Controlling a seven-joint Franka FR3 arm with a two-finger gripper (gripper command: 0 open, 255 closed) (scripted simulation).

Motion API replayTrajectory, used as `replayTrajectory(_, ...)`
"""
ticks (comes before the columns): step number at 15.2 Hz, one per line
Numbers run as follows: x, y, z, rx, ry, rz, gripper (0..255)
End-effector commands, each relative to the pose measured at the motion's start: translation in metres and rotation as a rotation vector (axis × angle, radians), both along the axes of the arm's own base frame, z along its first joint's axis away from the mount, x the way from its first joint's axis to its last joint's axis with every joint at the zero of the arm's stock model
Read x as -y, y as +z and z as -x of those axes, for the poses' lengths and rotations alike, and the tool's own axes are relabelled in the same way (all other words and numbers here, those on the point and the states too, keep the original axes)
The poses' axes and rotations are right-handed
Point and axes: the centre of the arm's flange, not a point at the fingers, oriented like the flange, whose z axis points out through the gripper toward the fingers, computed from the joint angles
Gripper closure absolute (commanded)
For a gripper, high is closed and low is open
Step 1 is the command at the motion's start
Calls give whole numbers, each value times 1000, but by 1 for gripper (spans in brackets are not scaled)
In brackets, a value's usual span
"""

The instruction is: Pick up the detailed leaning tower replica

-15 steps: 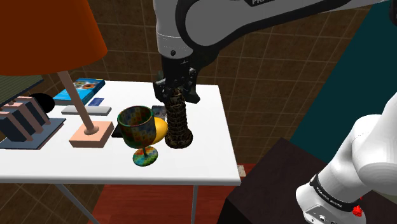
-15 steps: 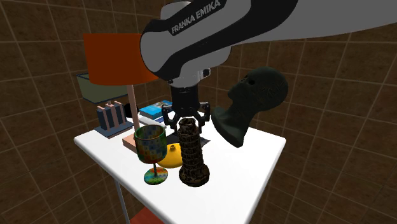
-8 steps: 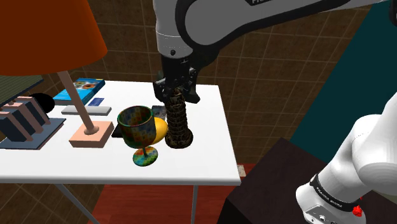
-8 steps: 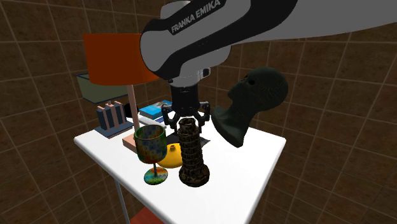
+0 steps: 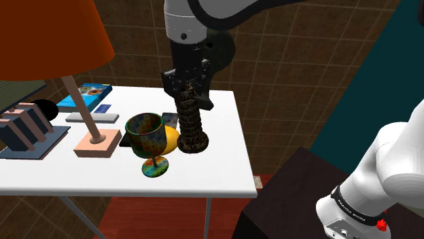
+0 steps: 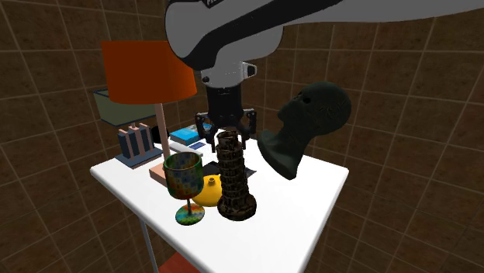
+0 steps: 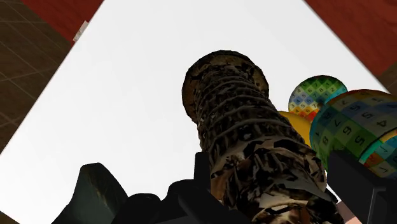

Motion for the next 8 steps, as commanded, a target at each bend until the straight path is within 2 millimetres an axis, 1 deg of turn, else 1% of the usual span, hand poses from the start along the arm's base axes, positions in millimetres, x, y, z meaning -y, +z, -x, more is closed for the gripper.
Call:
replayTrajectory(1, 0, 11, -1, 1, 0, -1, 255)
replayTrajectory(6, 0, 37, -1, 1, 0, -1, 255)
replayTrajectory(8, 0, 38, -1, 1, 0, -1, 255)
